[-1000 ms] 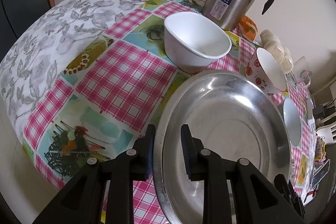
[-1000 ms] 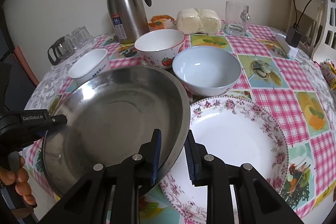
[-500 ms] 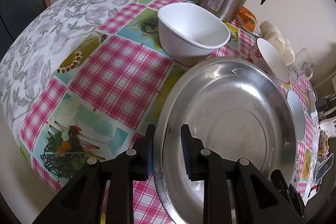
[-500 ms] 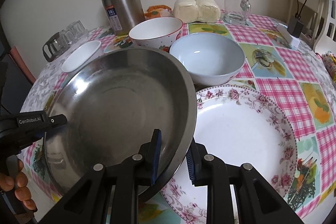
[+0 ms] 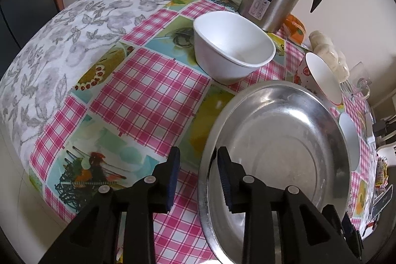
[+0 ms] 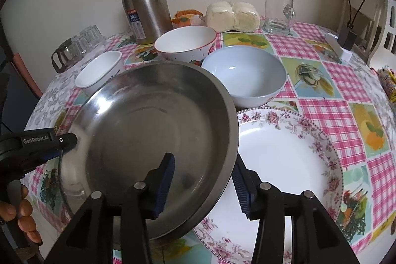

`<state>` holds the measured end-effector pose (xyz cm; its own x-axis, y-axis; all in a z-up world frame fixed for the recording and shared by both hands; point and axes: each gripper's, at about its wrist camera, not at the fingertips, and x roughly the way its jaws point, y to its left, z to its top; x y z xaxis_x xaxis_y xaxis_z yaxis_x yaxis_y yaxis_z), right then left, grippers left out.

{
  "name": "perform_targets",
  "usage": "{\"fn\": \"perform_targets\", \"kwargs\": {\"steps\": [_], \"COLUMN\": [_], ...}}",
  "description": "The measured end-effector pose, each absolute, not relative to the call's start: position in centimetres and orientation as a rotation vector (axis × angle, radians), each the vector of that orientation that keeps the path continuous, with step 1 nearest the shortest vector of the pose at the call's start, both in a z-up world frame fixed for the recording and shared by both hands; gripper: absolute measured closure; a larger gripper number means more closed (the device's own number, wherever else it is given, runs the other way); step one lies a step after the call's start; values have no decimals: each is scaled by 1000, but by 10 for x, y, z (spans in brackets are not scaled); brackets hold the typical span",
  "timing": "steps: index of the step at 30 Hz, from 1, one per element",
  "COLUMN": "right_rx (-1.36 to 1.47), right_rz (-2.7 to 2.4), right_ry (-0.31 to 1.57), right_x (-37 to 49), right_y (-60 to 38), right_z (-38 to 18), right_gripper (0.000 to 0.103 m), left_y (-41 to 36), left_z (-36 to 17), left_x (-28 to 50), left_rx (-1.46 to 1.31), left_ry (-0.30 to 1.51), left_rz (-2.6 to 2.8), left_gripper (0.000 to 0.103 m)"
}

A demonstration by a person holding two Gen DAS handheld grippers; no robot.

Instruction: Organize plates and bowls

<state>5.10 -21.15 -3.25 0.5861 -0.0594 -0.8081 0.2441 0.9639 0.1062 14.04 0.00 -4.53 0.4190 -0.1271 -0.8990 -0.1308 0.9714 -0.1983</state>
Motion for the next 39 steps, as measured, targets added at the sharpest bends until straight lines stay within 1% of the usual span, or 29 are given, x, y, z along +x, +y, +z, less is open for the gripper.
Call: {"fn": "perform_targets", "kwargs": {"steps": [1,5,7,8,10,12,14,16,18,21,22,23,24,25,39], "right_rx": [217,229,232,232,229,225,223,222,219,217,217,216,216,216,240], "right_rz": [-182,-186,-189,-189,-192,-197,-198,-197,-196,-192,-191,-191,-193,-194,-196], "right_ry": [929,929,925,919,912,904,903,906,908,910,910,908,908,907,872], "right_x": [51,49,48,47,46,45,44,45,45,45,45,45,45,45,40], "right_y": [-212,-216,-216,-217,-217,-217,-216,-217,-216,-216,-216,-216,-216,-216,-223], "right_z": [-32,-29,-27,-25,-23,-21,-20,-21,-21,-22,-22,-22,-22,-22,-14], "right_gripper": [44,36,27,26,20,15,11,4,1,0,0,0,0,0,0], "left_y": [0,3,4,4,6,7,8,8,8,7,6,7,7,7,-1], "left_z": [-45,-39,-37,-36,-35,-34,-33,-33,-34,-35,-36,-36,-35,-35,-29], "left_x": [140,140,139,139,139,139,139,140,141,141,141,141,141,140,137], "left_rx": [-254,-261,-261,-259,-252,-243,-233,-220,-207,-193,-189,-183,-182,-182,-129], "left_ry": [1142,1133,1127,1123,1123,1117,1116,1114,1117,1118,1117,1113,1109,1101,1069], "left_rz": [5,9,14,20,34,45,58,68,73,77,80,83,86,89,85], "left_gripper": [66,54,44,43,36,32,26,25,25,24,22,17,7,4,4]}}
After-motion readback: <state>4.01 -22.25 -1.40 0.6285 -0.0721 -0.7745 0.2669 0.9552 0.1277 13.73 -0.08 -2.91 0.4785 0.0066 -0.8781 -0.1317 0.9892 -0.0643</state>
